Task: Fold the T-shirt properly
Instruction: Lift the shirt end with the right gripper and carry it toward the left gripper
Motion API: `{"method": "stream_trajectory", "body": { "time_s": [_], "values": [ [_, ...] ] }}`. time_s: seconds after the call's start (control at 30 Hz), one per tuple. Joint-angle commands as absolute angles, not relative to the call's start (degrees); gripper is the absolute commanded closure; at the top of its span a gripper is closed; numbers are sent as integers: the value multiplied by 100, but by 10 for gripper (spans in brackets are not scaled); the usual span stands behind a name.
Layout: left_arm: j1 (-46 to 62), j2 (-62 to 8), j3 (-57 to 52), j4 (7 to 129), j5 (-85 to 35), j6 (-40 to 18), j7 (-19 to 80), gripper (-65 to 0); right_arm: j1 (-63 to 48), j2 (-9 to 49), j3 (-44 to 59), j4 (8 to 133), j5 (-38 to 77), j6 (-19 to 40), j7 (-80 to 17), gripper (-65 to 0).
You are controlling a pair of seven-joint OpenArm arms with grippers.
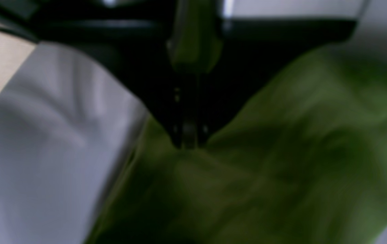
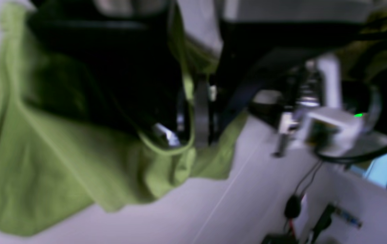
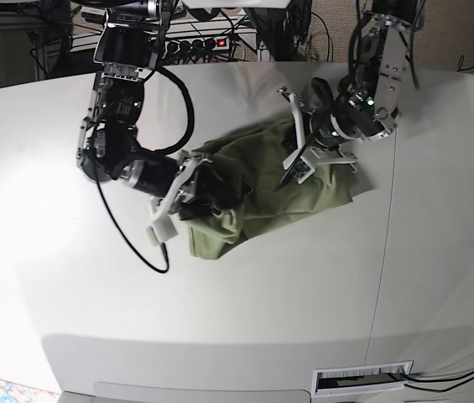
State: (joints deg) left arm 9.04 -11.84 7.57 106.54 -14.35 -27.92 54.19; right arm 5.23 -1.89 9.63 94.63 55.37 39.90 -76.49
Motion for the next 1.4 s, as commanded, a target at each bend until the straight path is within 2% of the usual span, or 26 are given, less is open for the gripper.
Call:
{"method": "stream_trajectory", "body": {
  "time_s": [0.0, 0.23, 0.5, 0.7, 1.03, 1.37],
  "values": [
    [919, -1245, 757, 10892, -1540, -2805, 5312, 0, 648, -165, 1002, 9568, 5699, 4000, -7533, 0],
    [1535, -1608, 366, 11690, -1352, -2805, 5225, 0, 685, -30, 1020, 9568, 5714, 4000, -7505, 0],
    [1828, -1686, -469, 11677, -1363, -2814, 4515, 0, 746, -34, 974, 9568, 5909, 4000, -7526, 0],
    [1826, -1684, -467, 11323, -1568, -2851, 3966, 0, 779, -38, 532, 9568, 5911, 4000, -7550, 0],
    [1824, -1682, -464, 9909, -1559, -2858, 3057, 0, 779, -248, -272, 9568, 5911, 4000, -7555, 0],
    [1811, -1684, -464, 9872, -1564, -2856, 3000, 0, 775, -445, -998, 9566, 5581, 4000, -7603, 0]
  ]
}}
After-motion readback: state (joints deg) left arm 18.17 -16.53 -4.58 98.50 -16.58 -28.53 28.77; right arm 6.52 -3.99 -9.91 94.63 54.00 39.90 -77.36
